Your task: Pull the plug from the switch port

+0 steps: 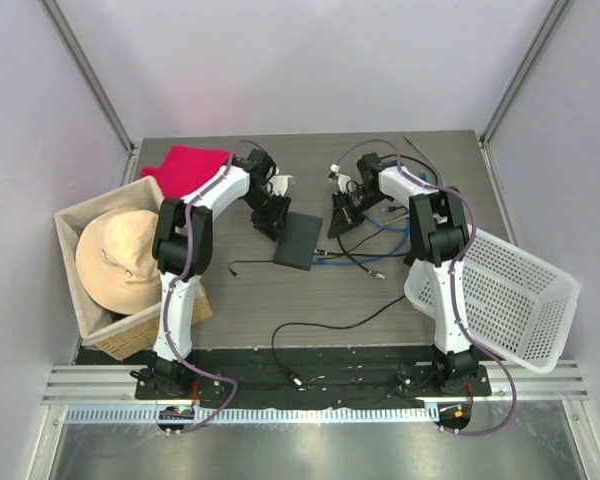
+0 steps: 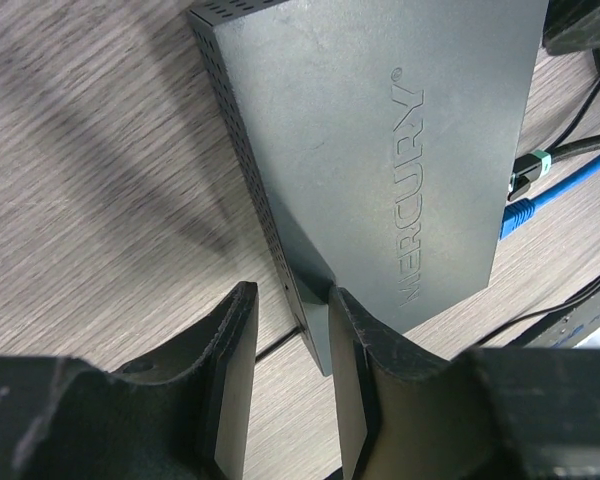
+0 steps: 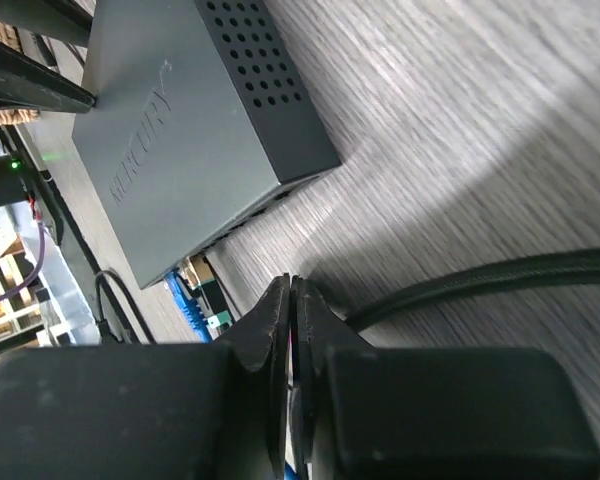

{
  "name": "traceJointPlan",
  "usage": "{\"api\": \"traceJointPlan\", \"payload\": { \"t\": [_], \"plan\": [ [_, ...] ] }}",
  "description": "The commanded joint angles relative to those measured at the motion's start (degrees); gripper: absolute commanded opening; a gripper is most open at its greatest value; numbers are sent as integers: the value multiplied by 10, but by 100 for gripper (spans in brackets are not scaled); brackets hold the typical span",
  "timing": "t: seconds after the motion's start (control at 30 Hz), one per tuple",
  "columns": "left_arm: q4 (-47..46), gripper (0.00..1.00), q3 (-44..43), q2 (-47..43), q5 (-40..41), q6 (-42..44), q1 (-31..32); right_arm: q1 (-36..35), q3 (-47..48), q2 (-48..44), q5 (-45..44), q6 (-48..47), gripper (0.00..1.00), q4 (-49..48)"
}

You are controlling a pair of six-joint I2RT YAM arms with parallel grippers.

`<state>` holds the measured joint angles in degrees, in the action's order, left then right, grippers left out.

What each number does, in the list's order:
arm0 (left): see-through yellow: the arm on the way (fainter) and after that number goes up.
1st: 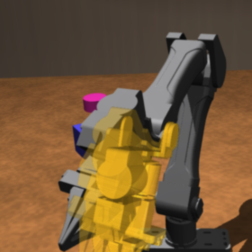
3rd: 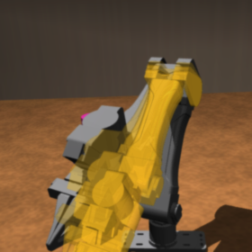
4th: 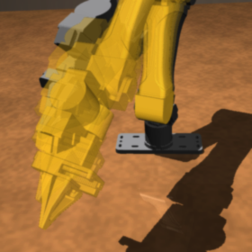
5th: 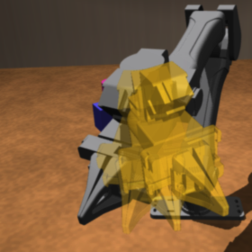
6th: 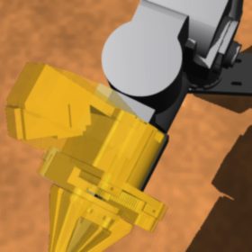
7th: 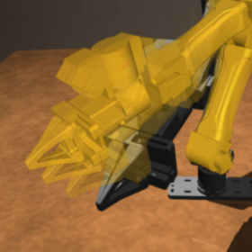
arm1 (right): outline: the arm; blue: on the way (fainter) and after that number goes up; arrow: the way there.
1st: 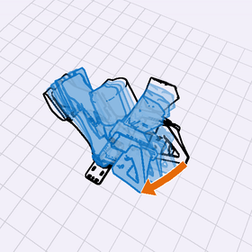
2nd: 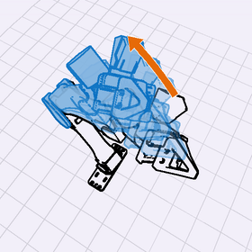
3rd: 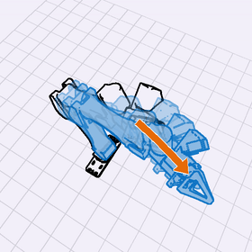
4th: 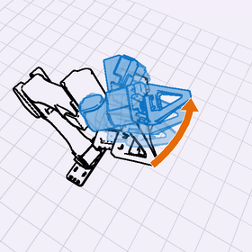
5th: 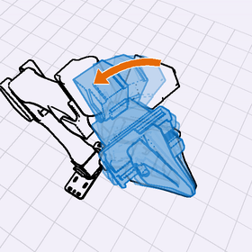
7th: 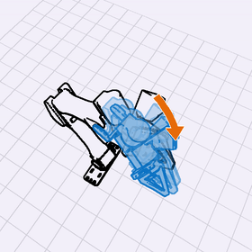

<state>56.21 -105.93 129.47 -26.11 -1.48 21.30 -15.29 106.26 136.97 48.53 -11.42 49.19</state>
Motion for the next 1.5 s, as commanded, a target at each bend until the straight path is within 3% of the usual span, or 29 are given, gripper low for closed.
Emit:
{"api": "traceJointPlan", "payload": {
  "t": [0.0, 0.13, 0.33, 0.57, 0.7, 0.73, 0.93, 1.13, 1.27, 1.47],
  "plan": [
    [-39, 38, 1, -4, 23, 11, 1, -10, 26, -8, -17, -16, 10, -2],
    [-32, 40, 4, -12, 35, 13, 1, -25, 115, 38, -12, 28, 11, -42],
    [-27, 50, 13, -47, 33, 13, -1, -58, 206, 89, 21, 85, 13, -85],
    [-34, 54, 14, -52, 10, 1, 0, -42, 164, 50, 21, 90, 18, -89],
    [-36, 54, 16, -34, 13, -5, -1, -16, 141, 31, 49, 79, 33, -81],
    [-37, 53, 17, -26, 16, -5, -1, -11, 135, 31, 63, 69, 42, -75],
    [-42, 45, 41, -2, 19, -8, -1, -1, 113, 35, 162, 15, 54, -2],
    [-42, 33, 39, 10, 19, -8, -1, -4, 111, 45, 152, -27, 56, 39],
    [-41, 31, 39, 13, 20, -8, -1, -8, 120, 58, 145, -83, 55, 92],
    [-40, 31, 39, 15, 24, -8, -1, -28, 149, 95, 119, -235, 50, 257]
  ]
}}
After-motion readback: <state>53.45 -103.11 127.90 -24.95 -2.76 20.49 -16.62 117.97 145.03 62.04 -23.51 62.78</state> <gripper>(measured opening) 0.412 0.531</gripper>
